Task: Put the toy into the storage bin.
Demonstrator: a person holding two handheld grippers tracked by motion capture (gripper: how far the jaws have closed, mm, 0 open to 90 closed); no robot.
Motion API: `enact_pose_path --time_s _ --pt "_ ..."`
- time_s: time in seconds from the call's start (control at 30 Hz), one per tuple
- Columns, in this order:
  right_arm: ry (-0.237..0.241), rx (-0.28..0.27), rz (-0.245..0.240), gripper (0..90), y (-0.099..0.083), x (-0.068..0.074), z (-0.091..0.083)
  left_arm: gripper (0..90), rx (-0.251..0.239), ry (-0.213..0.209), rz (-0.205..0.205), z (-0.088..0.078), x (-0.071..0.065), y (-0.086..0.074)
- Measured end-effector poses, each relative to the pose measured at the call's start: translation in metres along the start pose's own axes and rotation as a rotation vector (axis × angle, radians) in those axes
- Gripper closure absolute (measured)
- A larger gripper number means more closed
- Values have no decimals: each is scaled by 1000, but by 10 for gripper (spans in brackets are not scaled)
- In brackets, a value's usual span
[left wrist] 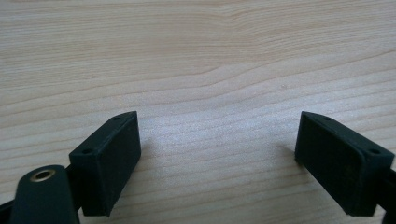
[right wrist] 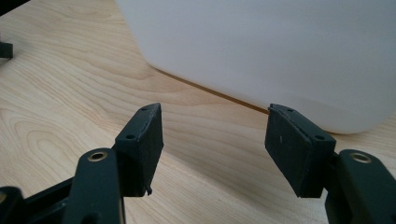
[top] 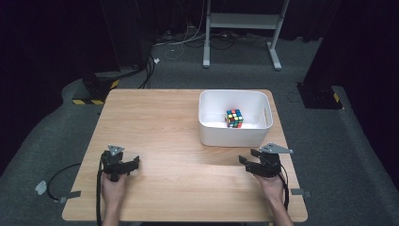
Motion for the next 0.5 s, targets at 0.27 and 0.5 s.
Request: enact_pose_path --time_s 0.27,0.5 --pt "-13 16 6 372 -5 -6 6 145 0 1 1 0 0 0" --pt "-32 35 14 372 -9 -12 13 145 0 0 0 0 0 0"
Point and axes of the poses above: each handheld gripper's, and its own axes: z roughly forward along the jaws, y roughly out of its top, x roughly to its left, the point moved 5 cm from there along z, roughly forward along the jaws, and after that the axes turned 5 degrees about y, right-handed, at the moved point
